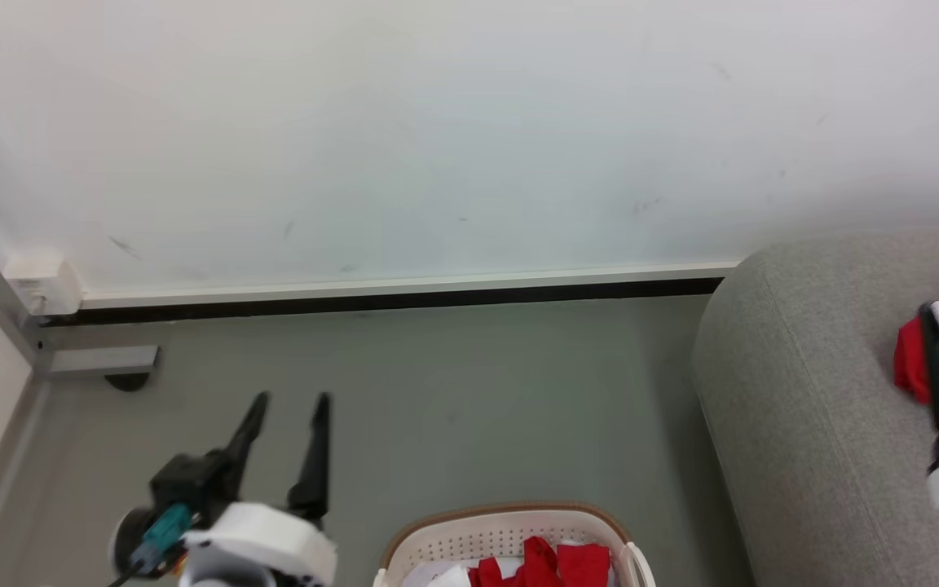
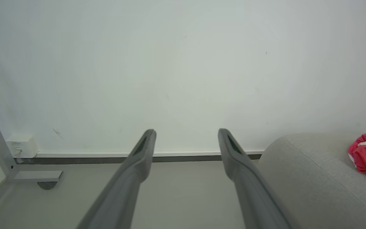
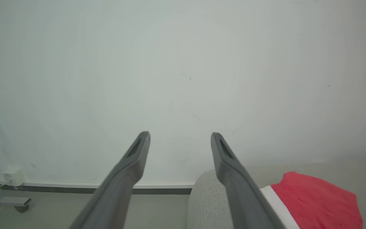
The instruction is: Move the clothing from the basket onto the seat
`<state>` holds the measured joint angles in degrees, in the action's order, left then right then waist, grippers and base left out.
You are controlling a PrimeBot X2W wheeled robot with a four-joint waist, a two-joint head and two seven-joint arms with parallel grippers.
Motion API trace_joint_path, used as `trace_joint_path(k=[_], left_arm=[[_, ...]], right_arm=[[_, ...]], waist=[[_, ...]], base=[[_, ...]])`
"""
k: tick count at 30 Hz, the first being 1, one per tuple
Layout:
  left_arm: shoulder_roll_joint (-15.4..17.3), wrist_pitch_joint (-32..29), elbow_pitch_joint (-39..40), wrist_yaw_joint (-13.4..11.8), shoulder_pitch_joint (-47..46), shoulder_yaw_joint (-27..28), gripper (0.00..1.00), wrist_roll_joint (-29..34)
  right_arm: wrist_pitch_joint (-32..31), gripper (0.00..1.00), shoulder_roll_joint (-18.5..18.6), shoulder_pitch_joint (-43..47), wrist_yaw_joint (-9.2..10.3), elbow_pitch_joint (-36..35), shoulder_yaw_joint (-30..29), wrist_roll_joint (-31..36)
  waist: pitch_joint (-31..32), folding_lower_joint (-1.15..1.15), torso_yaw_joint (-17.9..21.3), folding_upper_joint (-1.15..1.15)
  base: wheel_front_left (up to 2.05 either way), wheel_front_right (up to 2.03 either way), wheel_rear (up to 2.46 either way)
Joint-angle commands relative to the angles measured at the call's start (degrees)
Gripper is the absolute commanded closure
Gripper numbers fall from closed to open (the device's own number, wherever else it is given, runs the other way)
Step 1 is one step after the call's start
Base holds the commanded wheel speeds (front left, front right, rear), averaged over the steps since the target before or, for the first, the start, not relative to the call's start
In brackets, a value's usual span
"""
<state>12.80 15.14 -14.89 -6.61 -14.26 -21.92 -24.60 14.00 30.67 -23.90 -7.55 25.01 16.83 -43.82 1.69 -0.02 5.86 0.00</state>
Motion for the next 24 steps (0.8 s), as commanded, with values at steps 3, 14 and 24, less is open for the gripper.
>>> trace_joint_path(k=[3, 14, 24], left_arm=[[0.53, 0.01, 1.04, -1.10, 5.03, 4.76, 0.00, 2.30], [-3.99, 0.02, 3.57, -0.16, 13.84, 14.84, 0.00, 9.91], [-7.81, 0.02, 2.74, 3.46, 14.19, 17.73, 0.00, 14.34]], right_arm=[[1.11, 0.00, -6.51, 7.81, 0.12, -3.42, -3.53, 4.14], [1.19, 0.00, -20.91, 21.42, 0.12, -13.97, -10.95, 18.60], [1.14, 0.00, -23.75, 23.07, 0.13, -13.95, -8.94, 22.42]], waist=[[0.55, 0.02, -0.76, 0.00], [1.42, 0.02, -2.16, 0.00], [1.33, 0.02, -2.44, 0.00]], base=[[0.00, 0.00, 0.00], [0.00, 0.00, 0.00], [0.00, 0.00, 0.00]])
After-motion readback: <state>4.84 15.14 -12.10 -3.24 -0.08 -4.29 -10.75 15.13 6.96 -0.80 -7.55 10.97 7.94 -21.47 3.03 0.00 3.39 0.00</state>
